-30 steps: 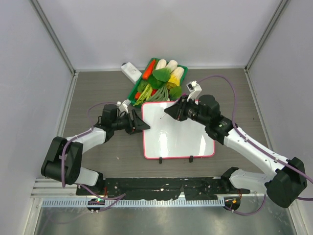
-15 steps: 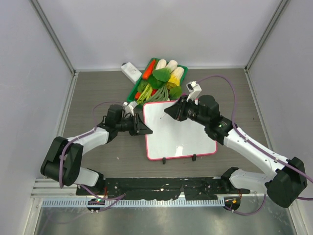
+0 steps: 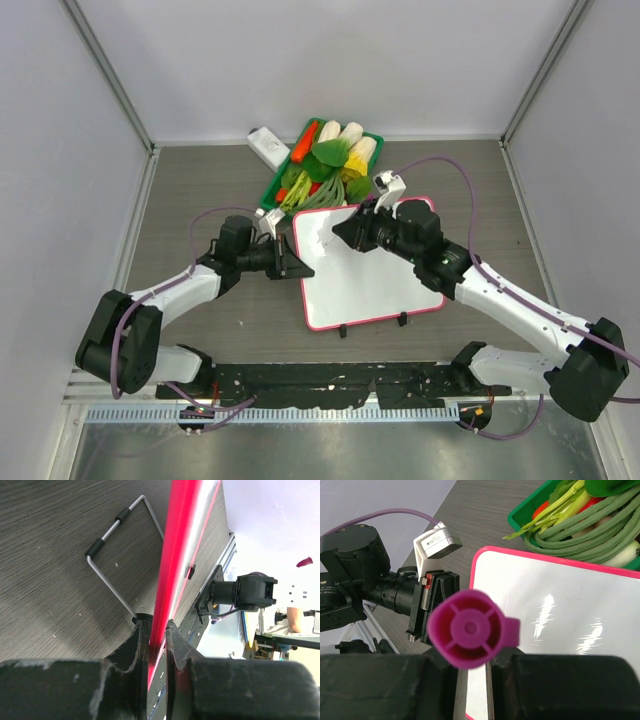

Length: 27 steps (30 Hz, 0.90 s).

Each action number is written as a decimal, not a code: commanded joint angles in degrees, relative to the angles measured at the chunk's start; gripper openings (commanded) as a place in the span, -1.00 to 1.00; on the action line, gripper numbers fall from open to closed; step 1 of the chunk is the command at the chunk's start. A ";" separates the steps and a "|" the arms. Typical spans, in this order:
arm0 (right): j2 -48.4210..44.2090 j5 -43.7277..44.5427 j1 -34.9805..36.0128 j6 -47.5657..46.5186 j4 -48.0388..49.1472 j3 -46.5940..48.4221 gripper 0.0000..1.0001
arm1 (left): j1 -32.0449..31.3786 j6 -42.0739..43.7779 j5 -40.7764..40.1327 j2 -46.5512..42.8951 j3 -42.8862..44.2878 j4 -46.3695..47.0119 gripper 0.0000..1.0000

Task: Write a sentence on the whiteboard
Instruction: Write with the whiteboard marker on the whiteboard.

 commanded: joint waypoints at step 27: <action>7.38 20.68 5.70 -3.20 5.00 6.34 -0.97 | -1.30 3.81 -10.02 -0.35 -0.75 -9.39 -1.00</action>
